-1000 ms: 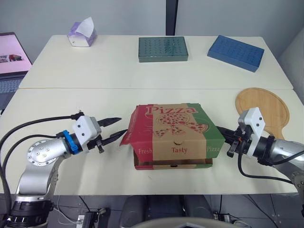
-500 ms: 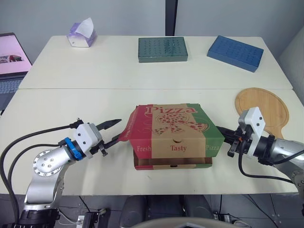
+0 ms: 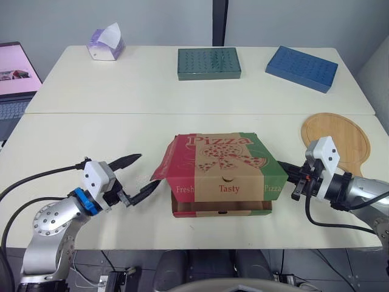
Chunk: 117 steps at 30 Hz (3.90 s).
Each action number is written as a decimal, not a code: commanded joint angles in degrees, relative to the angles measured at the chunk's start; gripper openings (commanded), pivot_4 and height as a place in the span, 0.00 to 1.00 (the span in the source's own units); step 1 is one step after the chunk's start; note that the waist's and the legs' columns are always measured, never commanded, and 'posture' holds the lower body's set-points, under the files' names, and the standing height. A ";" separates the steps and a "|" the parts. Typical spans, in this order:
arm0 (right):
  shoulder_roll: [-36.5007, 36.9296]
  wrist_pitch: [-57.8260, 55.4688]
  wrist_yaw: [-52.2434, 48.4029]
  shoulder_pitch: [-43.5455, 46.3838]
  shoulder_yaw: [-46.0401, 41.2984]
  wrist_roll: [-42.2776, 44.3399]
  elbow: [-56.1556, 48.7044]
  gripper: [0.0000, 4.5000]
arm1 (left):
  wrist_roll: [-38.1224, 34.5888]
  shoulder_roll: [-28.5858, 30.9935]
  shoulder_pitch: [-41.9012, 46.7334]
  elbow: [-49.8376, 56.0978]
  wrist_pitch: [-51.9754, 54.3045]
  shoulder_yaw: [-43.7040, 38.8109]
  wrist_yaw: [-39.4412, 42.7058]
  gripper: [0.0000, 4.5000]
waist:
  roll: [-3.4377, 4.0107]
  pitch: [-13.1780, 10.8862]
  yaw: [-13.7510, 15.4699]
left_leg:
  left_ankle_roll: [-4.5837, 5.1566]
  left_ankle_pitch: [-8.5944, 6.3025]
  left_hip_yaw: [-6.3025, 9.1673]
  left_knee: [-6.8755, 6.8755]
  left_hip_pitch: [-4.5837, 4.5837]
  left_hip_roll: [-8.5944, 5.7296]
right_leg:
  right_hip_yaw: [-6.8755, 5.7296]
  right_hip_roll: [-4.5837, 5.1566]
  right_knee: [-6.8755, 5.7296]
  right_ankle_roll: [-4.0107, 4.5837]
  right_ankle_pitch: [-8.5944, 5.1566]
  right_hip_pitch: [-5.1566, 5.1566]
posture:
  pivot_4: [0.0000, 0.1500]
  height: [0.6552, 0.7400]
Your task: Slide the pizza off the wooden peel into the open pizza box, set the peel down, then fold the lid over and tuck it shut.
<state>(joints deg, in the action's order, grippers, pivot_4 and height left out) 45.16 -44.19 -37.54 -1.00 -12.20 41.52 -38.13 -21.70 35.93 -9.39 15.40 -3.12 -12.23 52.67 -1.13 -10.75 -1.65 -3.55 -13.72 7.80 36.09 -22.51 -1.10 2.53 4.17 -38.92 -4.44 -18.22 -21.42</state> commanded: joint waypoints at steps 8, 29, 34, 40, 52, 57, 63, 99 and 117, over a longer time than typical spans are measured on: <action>0.54 0.59 -0.37 1.09 -0.64 0.33 -1.13 0.00 | 5.89 -6.38 1.78 1.95 -8.78 3.99 -6.21 0.90 | 0.00 0.00 -0.07 | 0.00 0.00 0.00 0.00 0.01 0.00 | 0.00 0.00 0.01 0.00 0.00 0.00 | 1.00 1.00; 0.46 -0.04 -0.24 2.08 -0.85 1.10 -1.25 0.00 | 6.49 -11.49 -0.66 9.30 -3.96 7.54 -16.28 0.01 | 0.00 0.02 0.03 | 0.00 0.00 0.00 0.00 0.01 -0.01 | 0.01 0.00 0.02 0.00 0.00 0.02 | 1.00 1.00; 0.31 -0.50 -0.08 3.02 -0.85 1.74 -1.43 0.00 | 3.69 -13.08 0.36 16.05 4.75 8.75 -20.68 0.01 | 0.00 0.02 0.03 | 0.00 0.00 0.01 0.00 0.01 -0.01 | 0.00 0.00 0.02 -0.01 0.00 0.03 | 1.00 1.00; 0.17 -1.60 0.30 5.17 -1.04 3.06 -1.16 0.00 | 0.78 -14.17 3.37 20.56 13.63 8.93 -24.74 0.01 | 0.00 0.02 0.03 | 0.00 0.00 0.01 0.01 0.02 -0.02 | 0.00 0.00 0.02 -0.01 0.00 0.04 | 1.00 1.00; 0.30 -3.78 1.19 11.19 -1.36 5.68 1.85 0.00 | -3.21 -14.48 9.50 23.06 24.72 9.81 -28.33 0.01 | -0.01 0.02 0.11 | 0.00 0.00 0.03 0.01 -0.01 -0.04 | -0.01 0.00 0.04 -0.01 0.00 0.04 | 1.00 1.00; 0.85 -4.34 0.82 13.19 -1.69 6.27 3.36 0.00 | -4.75 -15.51 12.02 23.56 28.63 9.97 -30.49 0.01 | -0.01 0.02 0.14 | 0.00 0.00 0.03 0.01 -0.01 -0.04 | -0.01 0.00 0.05 -0.01 0.00 0.04 | 1.00 1.00; 1.07 -4.87 0.62 14.61 -1.64 6.79 4.17 0.00 | -5.81 -15.49 14.35 24.23 32.22 10.04 -31.69 0.01 | -0.01 0.02 0.15 | 0.00 0.00 0.03 0.02 -0.02 -0.05 | 0.00 0.00 0.05 -0.01 0.00 0.03 | 1.00 1.00; 2.93 -4.26 -3.86 17.85 -0.53 4.62 8.18 0.00 | -15.77 -12.91 27.33 24.48 53.20 3.40 -37.00 0.01 | -0.04 0.00 0.01 | -0.01 0.00 0.03 0.01 -0.06 -0.06 | 0.00 0.01 0.07 -0.01 0.00 0.00 | 1.00 1.00; 2.68 -4.21 -3.04 14.43 -1.43 4.54 5.80 0.00 | -11.79 -14.78 8.87 26.90 43.90 5.34 -36.06 0.01 | -0.03 0.00 0.25 | -0.01 0.00 0.02 0.01 -0.07 -0.06 | 0.02 0.03 0.11 -0.01 0.00 0.00 | 1.00 1.00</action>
<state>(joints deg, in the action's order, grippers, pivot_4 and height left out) 47.32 -49.30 -40.99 13.77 -12.16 46.21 -30.05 -34.52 20.24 0.46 40.70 42.79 -6.87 15.81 -1.17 -10.75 -1.41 -3.56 -13.72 7.82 36.09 -22.57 -1.16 2.55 4.20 -38.81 -4.45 -18.23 -21.42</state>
